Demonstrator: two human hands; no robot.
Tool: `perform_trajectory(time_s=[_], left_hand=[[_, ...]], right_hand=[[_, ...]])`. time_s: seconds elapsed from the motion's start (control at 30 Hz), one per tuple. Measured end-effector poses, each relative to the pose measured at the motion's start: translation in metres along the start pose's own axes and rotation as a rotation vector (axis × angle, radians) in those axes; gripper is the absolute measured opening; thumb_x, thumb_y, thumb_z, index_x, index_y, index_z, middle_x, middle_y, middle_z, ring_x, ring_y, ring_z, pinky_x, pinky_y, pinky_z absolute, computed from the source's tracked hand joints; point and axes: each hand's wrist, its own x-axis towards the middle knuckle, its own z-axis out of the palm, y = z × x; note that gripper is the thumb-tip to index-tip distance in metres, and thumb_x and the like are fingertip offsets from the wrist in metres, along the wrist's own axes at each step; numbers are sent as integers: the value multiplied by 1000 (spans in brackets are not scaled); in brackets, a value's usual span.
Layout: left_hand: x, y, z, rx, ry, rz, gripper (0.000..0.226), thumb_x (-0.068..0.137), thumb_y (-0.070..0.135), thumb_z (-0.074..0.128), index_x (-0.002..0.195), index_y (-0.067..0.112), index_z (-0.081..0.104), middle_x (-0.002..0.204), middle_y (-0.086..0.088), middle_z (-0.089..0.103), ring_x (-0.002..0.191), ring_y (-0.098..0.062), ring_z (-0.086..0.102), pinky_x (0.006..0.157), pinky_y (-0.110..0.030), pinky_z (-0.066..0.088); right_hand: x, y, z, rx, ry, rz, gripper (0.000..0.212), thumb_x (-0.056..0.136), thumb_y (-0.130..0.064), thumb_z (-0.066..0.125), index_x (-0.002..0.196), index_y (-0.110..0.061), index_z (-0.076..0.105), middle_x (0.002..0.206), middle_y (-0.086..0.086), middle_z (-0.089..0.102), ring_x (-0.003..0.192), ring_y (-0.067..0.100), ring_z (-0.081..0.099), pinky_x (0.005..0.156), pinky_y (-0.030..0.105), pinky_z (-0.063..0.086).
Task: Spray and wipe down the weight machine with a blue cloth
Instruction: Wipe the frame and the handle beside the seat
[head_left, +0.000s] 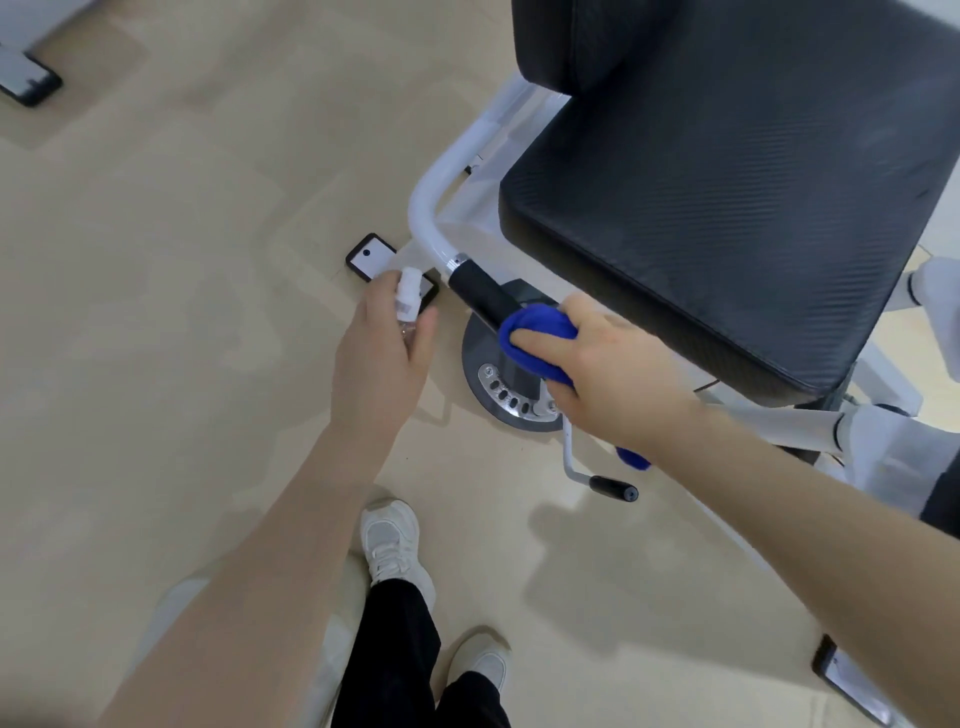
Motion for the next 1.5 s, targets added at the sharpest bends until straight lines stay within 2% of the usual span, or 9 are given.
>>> perform_trajectory(time_s=[0.2,0.33,0.5,0.7,0.93,1.07,1.23,1.33,1.5], left_hand=[[15,6,2,-283,-49,122,21,82,2,33,102,7,39,87,6,34,67,-10,35,63,-18,32],[13,0,5,-207,-82,112,36,90,5,41,126,2,41,104,-5,41,78,0,39,71,-5,34],[22,4,5,-359,-82,-52,24,85,10,46,104,24,47,91,-7,49,71,-22,45,61,-22,38],[31,8,-2,-434,-46,-128,36,91,12,46,95,48,41,100,-5,56,79,-30,56,70,-32,46],[18,13,2,-430,-123,-143,20,86,18,45,90,38,46,85,-17,50,68,-33,47,58,-38,42],[23,16,4,-341,-158,-127,26,84,9,47,80,34,40,75,7,39,62,-12,37,49,-25,33],[44,11,-6,-277,-130,-103,12,82,3,46,81,14,40,75,7,37,59,-19,38,49,-28,33],[52,9,-12,-301,-144,-56,10,80,3,42,79,13,39,67,1,36,53,-21,33,46,-32,32],[52,19,-13,-264,-220,-105,21,85,1,48,95,19,45,72,6,45,57,-1,42,56,-9,35]], right_hand=[[56,-15,2,-98,103,72,44,94,-26,46,137,-29,37,118,10,41,89,28,48,59,33,35],[47,-12,-2,-102,51,69,45,96,-30,42,139,-34,32,125,8,39,76,23,43,58,31,34],[11,-10,-1,-104,-26,-21,44,74,-18,67,117,-23,58,118,17,52,63,32,54,50,32,44],[70,-35,1,-252,-48,-7,48,86,-11,51,130,-24,35,142,15,23,74,28,41,59,35,33],[39,0,-13,350,-79,82,35,83,-24,58,117,-29,49,109,-4,46,80,23,53,71,33,47],[20,-11,-9,69,-179,167,41,86,-18,54,121,-28,37,127,8,39,69,25,48,63,35,48],[79,-45,-2,-126,-81,213,54,83,-8,55,128,-15,25,127,15,36,60,23,40,42,29,24],[102,-47,-1,-48,-19,274,56,82,-7,53,130,-13,25,117,12,43,50,20,34,40,27,19],[85,-22,-3,347,-68,362,53,76,-22,61,121,-17,34,86,1,56,71,26,55,56,30,43]])
